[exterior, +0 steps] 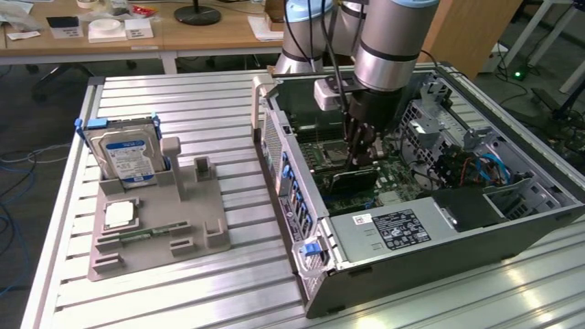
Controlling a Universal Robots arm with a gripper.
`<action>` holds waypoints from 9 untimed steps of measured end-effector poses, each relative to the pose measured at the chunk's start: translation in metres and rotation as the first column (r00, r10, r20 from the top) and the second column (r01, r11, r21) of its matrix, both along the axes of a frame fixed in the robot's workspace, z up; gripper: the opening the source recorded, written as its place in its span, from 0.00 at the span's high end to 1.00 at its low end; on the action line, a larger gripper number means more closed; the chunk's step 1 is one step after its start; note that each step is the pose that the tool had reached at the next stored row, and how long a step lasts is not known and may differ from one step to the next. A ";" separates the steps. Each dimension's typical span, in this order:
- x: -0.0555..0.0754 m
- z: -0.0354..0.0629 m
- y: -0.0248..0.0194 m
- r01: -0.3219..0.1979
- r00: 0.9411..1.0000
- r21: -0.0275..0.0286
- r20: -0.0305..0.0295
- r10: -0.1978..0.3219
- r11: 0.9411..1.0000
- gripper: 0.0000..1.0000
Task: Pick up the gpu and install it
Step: 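Press down on the gpu until it lock into place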
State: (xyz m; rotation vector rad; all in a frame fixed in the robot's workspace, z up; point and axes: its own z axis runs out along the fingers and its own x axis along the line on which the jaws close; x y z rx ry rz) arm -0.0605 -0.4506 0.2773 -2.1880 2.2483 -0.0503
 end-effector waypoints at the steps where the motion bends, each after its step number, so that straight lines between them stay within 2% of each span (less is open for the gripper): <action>1: 0.001 -0.0003 0.0001 -0.006 1.000 0.000 0.000 0.006 1.000 0.89; 9: 0.002 -0.0026 0.0003 -0.008 1.000 0.000 0.000 0.008 1.000 0.89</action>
